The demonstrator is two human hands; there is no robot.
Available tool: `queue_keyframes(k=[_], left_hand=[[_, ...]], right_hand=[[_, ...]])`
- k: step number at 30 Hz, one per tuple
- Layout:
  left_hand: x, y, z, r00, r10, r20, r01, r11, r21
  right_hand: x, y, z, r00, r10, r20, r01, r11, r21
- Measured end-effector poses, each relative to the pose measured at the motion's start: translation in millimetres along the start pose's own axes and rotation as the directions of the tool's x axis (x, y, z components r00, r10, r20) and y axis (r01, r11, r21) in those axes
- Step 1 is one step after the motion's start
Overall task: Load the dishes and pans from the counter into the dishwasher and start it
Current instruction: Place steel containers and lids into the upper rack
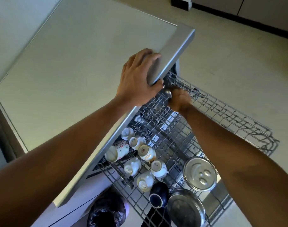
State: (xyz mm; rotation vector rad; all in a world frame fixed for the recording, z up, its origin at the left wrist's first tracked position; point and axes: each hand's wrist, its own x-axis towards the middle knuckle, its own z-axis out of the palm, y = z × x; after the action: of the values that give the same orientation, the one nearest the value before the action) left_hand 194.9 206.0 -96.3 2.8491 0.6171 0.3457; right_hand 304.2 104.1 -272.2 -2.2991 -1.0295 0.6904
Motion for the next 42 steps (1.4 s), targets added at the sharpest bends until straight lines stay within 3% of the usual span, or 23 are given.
queue_keyframes(k=[7,12,15,19,22,27,33,36,39,42], left_hand=[[-3,7,-4,1.000,-0.002,-0.010,0.002,0.999,-0.044],[-24,12,-10,0.995,-0.103,-0.016,0.101,0.988,-0.116],[-86,28,-23,0.976,-0.208,-0.060,0.190,0.956,-0.226],[-215,24,-47,0.982,-0.177,-0.070,0.168,0.978,-0.124],[-315,-2,-78,0.941,-0.319,-0.116,0.304,0.944,-0.131],[-444,-49,-139,0.813,-0.528,-0.245,0.510,0.849,-0.136],[-594,-115,-204,0.512,-0.777,-0.367,0.768,0.605,-0.208],[-644,-149,-215,0.407,-0.821,-0.401,0.824,0.520,-0.227],[-675,-183,-222,0.371,-0.806,-0.461,0.840,0.503,-0.204],[-699,-215,-234,0.271,-0.788,-0.552,0.853,0.463,-0.242]], right_hand=[[-61,5,-37,0.990,0.137,0.045,-0.119,0.950,-0.290],[-117,-15,-61,0.996,0.090,0.009,-0.084,0.959,-0.272],[-156,-40,-71,0.996,0.070,-0.050,-0.075,0.992,-0.104],[-199,-93,-66,0.995,-0.054,-0.080,0.057,0.998,0.034],[-233,-158,-50,0.965,-0.262,-0.005,0.262,0.965,0.001],[-274,-267,10,0.827,-0.555,0.087,0.557,0.830,0.000],[-327,-411,123,0.596,-0.753,0.280,0.777,0.629,0.037],[-339,-458,179,0.550,-0.780,0.299,0.808,0.587,0.046],[-345,-500,226,0.529,-0.793,0.303,0.816,0.573,0.076],[-356,-544,270,0.486,-0.811,0.325,0.830,0.545,0.120]])
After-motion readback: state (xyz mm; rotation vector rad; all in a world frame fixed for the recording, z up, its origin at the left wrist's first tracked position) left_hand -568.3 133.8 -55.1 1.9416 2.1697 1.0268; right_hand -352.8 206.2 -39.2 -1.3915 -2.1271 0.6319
